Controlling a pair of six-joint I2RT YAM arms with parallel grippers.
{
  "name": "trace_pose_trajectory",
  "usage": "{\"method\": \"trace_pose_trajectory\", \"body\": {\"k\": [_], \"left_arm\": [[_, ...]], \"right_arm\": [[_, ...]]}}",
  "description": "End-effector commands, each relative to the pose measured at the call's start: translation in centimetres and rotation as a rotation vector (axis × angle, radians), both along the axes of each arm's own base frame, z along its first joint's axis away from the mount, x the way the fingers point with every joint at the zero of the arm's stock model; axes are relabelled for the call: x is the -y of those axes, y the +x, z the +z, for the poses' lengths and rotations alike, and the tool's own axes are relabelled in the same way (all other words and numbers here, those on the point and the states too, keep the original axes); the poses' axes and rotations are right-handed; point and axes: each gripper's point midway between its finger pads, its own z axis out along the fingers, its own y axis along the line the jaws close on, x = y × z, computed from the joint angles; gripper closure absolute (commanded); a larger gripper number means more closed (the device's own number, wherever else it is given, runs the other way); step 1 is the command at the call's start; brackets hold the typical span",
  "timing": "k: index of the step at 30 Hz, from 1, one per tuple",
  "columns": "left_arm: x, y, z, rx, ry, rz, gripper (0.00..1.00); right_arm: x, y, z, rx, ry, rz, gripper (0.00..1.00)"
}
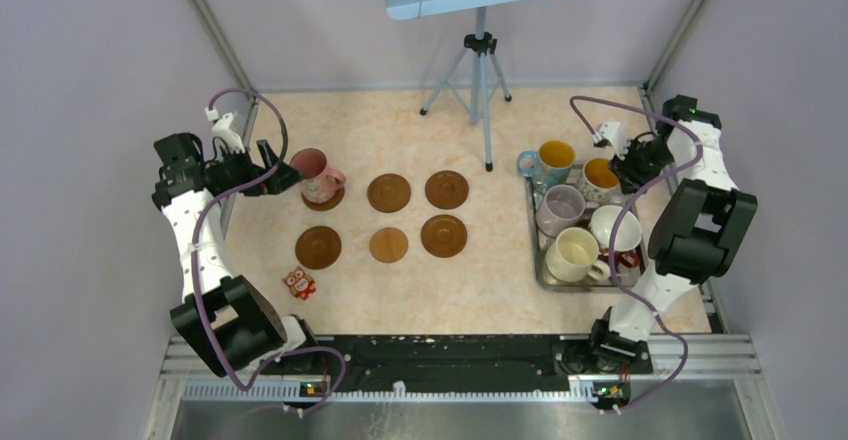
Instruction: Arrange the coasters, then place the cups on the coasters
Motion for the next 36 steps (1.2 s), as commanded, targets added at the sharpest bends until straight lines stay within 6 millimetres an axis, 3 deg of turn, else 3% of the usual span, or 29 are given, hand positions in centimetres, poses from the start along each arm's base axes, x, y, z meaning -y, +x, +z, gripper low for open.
{"method": "trace_pose_trajectory", "body": {"k": [1, 12, 18, 23, 36], "left_arm": [[0.4, 0.1, 0.9, 0.042, -0.003, -0.016, 0.01], [0.3, 0.2, 0.6, 0.034, -0.01, -0.007, 0.01], [0.2, 0.3, 0.6, 0.034, -0.007, -0.004, 0.01], [0.3, 0.3, 0.5, 0.033, -0.009, -0.004, 0.01], [0.2, 0.4, 0.4, 0.029, -0.013, 0.002, 0.01]], "right_arm": [[-0.6, 1.4, 0.2, 0.058, 0.067, -0.016, 0.63], [1.2, 1.6, 0.8, 0.096, 0.117, -0.132, 0.85], [1.7, 1.9, 1.2, 0.133, 0.106, -0.178, 0.87], [2.3, 3.2, 2.1, 0.226, 0.097, -0.254, 0.96], [2.6, 4.8, 4.9, 0.42, 0.081, -0.296, 1.0]]}}
